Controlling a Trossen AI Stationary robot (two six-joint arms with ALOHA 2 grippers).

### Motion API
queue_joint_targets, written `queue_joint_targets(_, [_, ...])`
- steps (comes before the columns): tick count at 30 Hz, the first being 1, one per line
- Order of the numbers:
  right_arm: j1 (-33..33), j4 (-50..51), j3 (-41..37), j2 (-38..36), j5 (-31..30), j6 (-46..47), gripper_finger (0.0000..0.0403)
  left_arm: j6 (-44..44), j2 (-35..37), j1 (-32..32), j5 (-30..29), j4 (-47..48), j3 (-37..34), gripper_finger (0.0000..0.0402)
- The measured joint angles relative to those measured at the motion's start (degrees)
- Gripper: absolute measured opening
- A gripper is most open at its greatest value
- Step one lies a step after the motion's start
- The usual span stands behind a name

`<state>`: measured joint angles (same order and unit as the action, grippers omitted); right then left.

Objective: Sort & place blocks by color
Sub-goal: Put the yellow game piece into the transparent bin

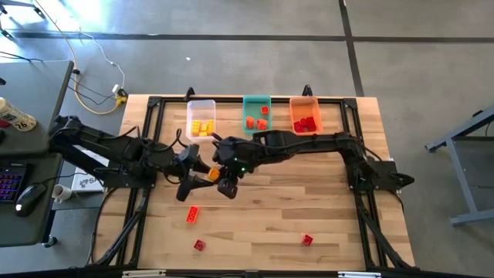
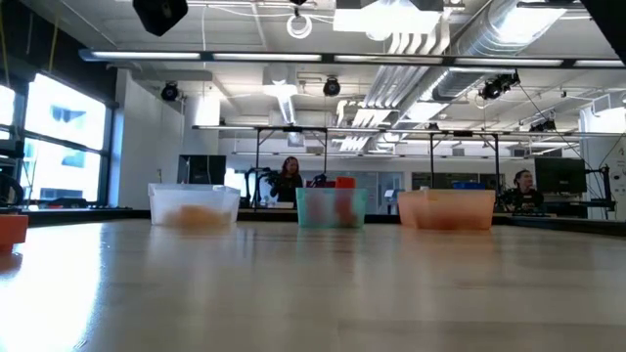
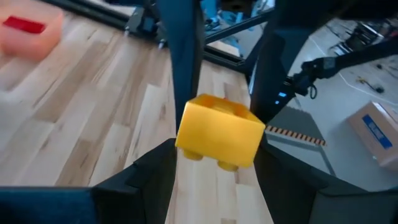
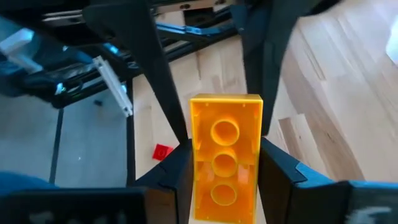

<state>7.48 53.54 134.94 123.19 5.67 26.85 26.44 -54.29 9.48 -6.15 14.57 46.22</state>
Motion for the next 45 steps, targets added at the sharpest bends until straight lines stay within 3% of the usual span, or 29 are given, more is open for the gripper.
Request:
queue_joint_targets(17, [-4.0,-1.3,0.1,-0.1,14.9,-11.9,0.0112,-9.5,-0.1,-5.8,11.5,-4.4,0.0,0.0200])
queue_joint_targets(27, [-5.1,-0.5,0.1,0.0,14.8,-11.9,0.0112,-8.8,-0.1,-8.7,17.1,-4.1,0.0,0.0200])
queue_joint_targets(45, [-5.2,2.9,0.1,0.1,11.0,-7.7,0.0112,-0.8,-0.1,-12.3,19.7,-1.3,0.0,0.0200])
